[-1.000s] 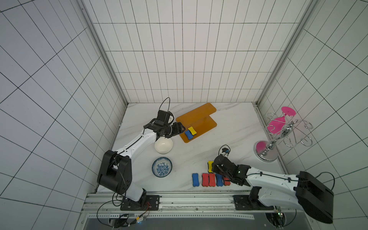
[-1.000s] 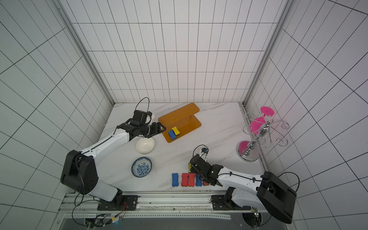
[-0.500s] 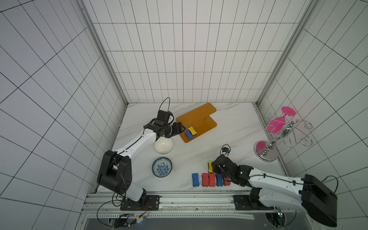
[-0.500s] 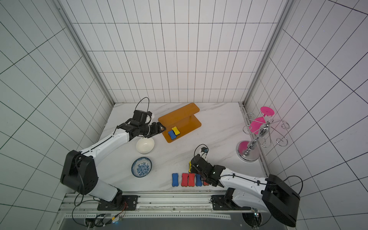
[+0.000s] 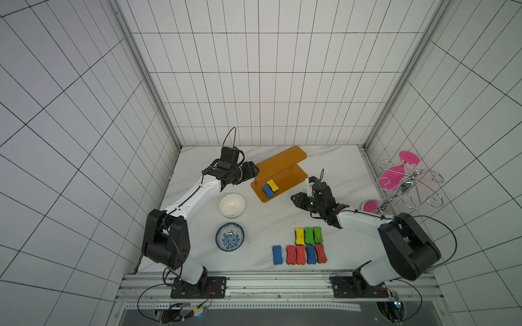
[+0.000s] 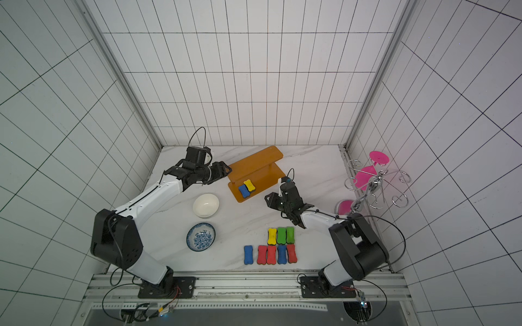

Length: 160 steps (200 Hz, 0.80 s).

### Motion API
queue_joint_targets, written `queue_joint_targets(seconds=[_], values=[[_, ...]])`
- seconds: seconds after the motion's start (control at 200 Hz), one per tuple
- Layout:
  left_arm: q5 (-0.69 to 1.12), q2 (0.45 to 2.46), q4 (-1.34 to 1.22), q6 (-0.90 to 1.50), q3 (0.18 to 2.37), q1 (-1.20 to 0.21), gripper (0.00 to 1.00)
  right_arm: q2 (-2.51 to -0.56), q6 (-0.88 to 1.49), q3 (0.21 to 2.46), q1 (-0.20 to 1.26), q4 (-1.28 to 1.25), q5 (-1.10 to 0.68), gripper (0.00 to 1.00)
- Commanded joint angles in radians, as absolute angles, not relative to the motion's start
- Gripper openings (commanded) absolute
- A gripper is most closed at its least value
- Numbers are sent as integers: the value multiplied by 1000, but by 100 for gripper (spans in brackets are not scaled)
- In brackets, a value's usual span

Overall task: Remove the whiteboard erasers from the shelf
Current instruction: Place the whiteboard eraser at the center of the board, then pick up the whiteboard eraser from the shelf.

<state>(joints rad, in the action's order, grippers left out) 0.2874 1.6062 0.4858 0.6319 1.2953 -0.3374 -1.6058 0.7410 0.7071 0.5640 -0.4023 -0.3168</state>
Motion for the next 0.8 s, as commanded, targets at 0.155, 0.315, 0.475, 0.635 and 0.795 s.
queue_joint_targets(seconds=[0.155,0.315,0.475,0.635,0.795], values=[[252,1717,476,644,1344,-330,70,-1891,789,935,482,-662,-557,32],[269,1752,467,643,1344,-328,69,-1989,793,1013,480,-667,-578,35],[292,1774,454,647,1339,-328,69,-2071,793,1069,487,-666,-595,36],[298,1777,455,645,1338,-328,69,-2122,769,1118,507,-622,-592,38],[307,1780,453,644,1335,-325,69,-2159,764,1132,512,-615,-591,38]])
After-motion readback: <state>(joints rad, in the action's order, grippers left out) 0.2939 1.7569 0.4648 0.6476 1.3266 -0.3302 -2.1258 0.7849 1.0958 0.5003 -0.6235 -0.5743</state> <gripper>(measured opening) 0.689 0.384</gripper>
